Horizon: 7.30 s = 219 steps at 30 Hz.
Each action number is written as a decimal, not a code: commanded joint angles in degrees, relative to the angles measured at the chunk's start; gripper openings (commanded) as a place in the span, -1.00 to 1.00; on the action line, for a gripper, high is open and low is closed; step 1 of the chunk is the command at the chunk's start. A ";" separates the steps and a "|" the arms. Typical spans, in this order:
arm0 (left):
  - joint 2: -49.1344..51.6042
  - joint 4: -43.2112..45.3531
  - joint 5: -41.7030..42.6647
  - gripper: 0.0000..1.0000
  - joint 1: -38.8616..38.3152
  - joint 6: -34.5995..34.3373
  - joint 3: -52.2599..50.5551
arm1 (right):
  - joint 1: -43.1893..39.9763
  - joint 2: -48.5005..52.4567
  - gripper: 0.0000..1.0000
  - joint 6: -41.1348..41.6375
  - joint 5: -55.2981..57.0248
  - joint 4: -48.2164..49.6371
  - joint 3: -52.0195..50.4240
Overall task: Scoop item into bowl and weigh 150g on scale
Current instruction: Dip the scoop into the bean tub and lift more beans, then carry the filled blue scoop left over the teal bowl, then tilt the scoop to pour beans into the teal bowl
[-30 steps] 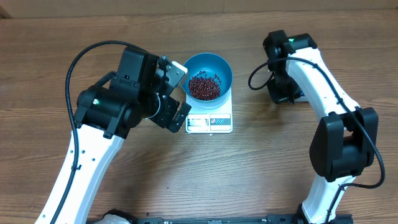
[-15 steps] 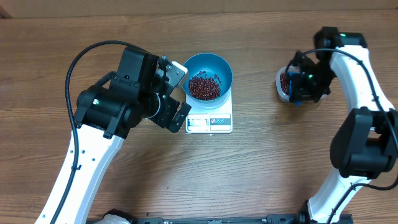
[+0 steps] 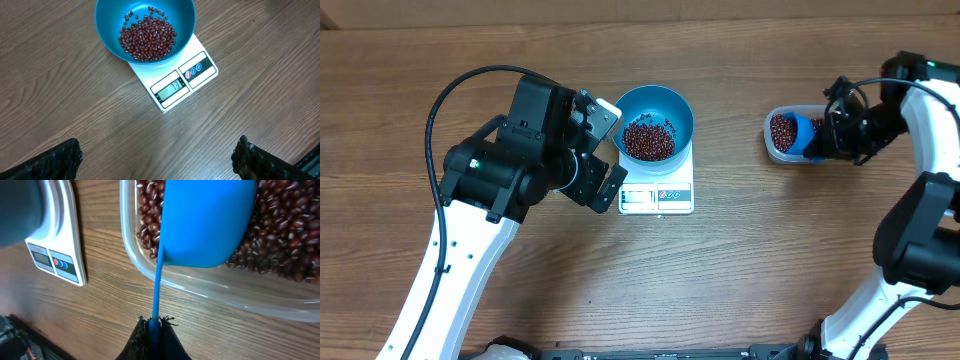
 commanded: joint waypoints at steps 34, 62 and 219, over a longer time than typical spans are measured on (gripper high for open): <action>0.24 -0.15 0.48 0.99 0.11 0.87 0.33 | -11.10 3.58 -0.93 -8.09 -19.58 -4.44 -0.79; 0.26 -0.17 0.48 0.99 0.11 0.87 0.33 | -16.79 3.58 -0.93 -11.10 -28.09 -8.09 -0.79; 0.26 -0.17 0.48 0.99 0.11 0.87 0.33 | 29.53 -6.64 -0.93 -5.99 -6.45 14.05 11.52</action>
